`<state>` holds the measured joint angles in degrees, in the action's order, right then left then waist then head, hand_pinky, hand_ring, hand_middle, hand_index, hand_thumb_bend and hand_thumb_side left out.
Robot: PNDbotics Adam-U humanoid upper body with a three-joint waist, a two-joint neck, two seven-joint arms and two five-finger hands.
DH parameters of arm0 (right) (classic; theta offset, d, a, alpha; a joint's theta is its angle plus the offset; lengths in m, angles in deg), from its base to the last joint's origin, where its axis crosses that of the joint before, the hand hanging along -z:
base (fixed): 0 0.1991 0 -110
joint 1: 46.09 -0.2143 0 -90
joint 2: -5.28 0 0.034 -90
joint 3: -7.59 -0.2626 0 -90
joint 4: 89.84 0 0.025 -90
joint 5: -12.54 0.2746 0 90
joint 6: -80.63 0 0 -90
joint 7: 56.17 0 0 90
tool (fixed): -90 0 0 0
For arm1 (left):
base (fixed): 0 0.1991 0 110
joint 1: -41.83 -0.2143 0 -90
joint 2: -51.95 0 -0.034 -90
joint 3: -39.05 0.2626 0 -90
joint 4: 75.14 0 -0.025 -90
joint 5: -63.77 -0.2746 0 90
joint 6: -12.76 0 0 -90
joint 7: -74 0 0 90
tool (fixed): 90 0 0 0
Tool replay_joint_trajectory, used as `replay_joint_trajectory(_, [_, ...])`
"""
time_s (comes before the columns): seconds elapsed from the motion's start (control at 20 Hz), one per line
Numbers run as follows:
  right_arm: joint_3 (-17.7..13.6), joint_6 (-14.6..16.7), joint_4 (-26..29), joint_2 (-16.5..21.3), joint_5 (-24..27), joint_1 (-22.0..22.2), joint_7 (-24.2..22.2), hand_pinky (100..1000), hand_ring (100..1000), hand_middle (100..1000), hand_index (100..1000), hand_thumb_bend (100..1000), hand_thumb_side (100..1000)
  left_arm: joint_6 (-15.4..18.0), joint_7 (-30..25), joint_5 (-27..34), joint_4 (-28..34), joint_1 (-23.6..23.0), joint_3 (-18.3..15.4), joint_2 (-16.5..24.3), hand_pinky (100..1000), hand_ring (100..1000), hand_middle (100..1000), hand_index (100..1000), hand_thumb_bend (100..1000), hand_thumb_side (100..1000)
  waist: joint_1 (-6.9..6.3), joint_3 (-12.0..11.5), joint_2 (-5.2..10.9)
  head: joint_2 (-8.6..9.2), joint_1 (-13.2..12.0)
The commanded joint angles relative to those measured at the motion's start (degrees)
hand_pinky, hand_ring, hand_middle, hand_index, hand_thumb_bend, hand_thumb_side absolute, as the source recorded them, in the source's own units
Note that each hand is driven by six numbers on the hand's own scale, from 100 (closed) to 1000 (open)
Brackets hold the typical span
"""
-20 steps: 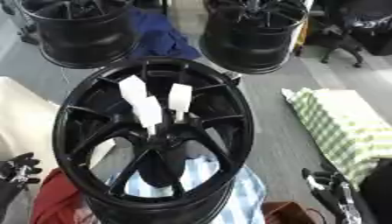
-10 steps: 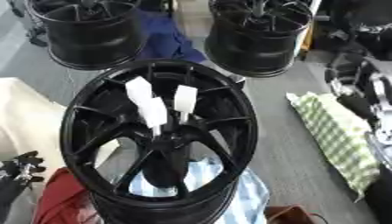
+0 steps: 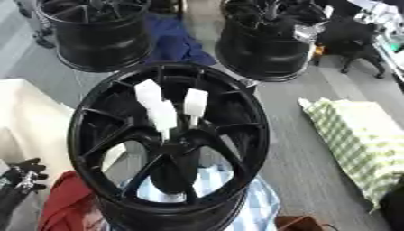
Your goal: Pull the pin out of the wheel hub.
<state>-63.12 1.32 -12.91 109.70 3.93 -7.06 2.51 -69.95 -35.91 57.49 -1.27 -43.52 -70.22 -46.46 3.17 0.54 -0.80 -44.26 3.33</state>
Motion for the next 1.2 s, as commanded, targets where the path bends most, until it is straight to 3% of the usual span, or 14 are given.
replay_joint_trajectory(0.05, [2.1, 0.9, -1.5, -1.7, -2.1, -3.5, -9.2, 782, 875, 891, 960, 247, 377, 0.1, -0.4, -0.1, 1.2, 0.3, 0.3, 0.6, 653, 706, 691, 838, 100, 532, -0.15, -0.2, 0.85, 0.14, 0.3])
replay_joint_trajectory(0.2, [3.8, 2.3, -3.1, -4.3, -4.4, -6.1, -16.8, 793, 885, 909, 965, 209, 347, 0.1, -0.6, -0.2, 1.3, 0.4, 0.4, 0.5, 653, 706, 691, 838, 100, 532, -0.14, -0.5, 0.85, 0.14, 0.5])
replay_joint_trajectory(0.35, [5.5, 4.2, -3.9, -6.3, -6.9, -7.5, -20.2, 807, 895, 920, 975, 108, 344, 0.0, -0.7, -0.3, 1.4, 0.5, 0.5, 0.4, 653, 706, 691, 838, 100, 532, -0.12, -0.8, 0.85, 0.14, 0.9])
replay_joint_trajectory(0.65, [9.3, 7.9, -4.6, -8.9, -9.8, -8.5, -20.6, 822, 911, 934, 985, 100, 343, -0.1, -1.1, -0.5, 1.7, 0.8, 0.7, 0.2, 653, 707, 691, 838, 100, 533, -0.04, -1.5, 0.81, 0.14, 1.3])
replay_joint_trajectory(1.0, [12.0, 10.0, -4.3, -10.6, -11.0, -9.0, -20.6, 831, 918, 943, 991, 100, 308, -0.2, -1.4, -0.6, 1.8, 1.2, 0.9, 0.1, 653, 707, 691, 838, 100, 531, -0.02, -2.2, 0.62, 0.14, 1.8])
replay_joint_trajectory(1.2, [13.1, 10.8, -4.2, -10.8, -11.6, -8.8, -20.6, 836, 925, 947, 993, 100, 226, -0.2, -1.5, -0.6, 1.8, 1.5, 1.1, 0.0, 653, 707, 691, 838, 100, 531, -0.03, -2.5, 0.47, 0.14, 2.0])
